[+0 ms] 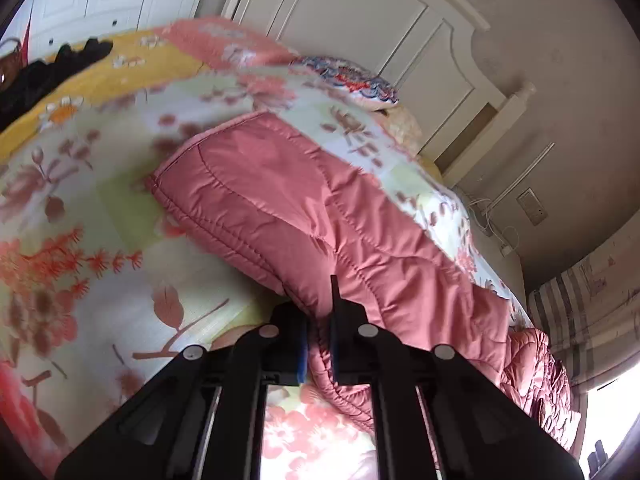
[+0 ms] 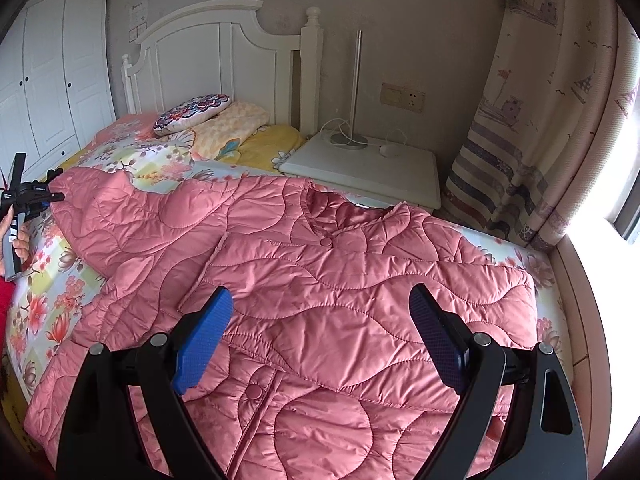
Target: Fold large clothes
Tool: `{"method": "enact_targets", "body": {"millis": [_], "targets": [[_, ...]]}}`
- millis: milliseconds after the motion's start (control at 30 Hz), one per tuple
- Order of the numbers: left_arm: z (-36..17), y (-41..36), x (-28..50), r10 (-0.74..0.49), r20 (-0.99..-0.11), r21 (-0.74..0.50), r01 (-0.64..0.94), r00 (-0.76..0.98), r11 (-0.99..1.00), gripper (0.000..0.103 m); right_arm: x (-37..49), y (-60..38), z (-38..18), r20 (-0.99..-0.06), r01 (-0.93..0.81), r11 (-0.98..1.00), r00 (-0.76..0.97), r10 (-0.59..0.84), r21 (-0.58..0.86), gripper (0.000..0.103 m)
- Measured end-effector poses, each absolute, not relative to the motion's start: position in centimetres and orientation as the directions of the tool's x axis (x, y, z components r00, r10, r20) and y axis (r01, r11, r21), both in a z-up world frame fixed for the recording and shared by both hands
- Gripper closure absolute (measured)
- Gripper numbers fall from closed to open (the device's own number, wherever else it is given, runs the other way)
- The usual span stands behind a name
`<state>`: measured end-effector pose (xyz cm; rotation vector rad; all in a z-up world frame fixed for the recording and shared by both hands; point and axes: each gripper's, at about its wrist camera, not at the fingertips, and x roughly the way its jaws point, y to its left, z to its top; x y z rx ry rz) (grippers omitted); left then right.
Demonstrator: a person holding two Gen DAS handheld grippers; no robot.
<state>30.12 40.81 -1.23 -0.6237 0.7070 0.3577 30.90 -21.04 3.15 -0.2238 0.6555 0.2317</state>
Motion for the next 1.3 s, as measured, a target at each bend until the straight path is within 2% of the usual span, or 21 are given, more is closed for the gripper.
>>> {"method": "enact_targets", "body": {"millis": [300, 500, 667, 1000, 1300], "targets": [[6.3, 34.8, 29.5, 0.1, -0.604, -0.335, -0.366, 0.79, 0.868, 0.096, 30.9, -22.0, 3.3, -0.613, -0.258, 0.96, 0.778, 0.139, -0.11, 0.017], [11.6, 24.3, 31.0, -0.037, -0.56, -0.243, -0.121, 0.828, 0.962, 0.096, 30.1, -23.3, 3.6, -0.588, -0.245, 0.967, 0.793, 0.162, -0.063, 0.017], [12.8, 14.5, 32.2, -0.19, -0.561, -0.209, 0.084, 0.806, 0.974, 0.096, 29.0, -25.4, 4.0, -0.565, -0.218, 0.976, 0.809, 0.165, -0.027, 0.017], [9.0, -3.0, 33.0, -0.386, -0.619, -0.183, 0.352, 0.684, 0.918, 0.096, 27.0, -31.3, 4.3, -0.537, -0.126, 0.991, 0.834, 0.125, 0.034, 0.017], [-0.1, -12.9, 33.9, -0.387, -0.734, -0.157, 0.415, 0.558, 0.896, 0.096, 26.4, -35.2, 4.8, -0.516, -0.053, 0.996, 0.853, 0.08, 0.067, 0.017]]}}
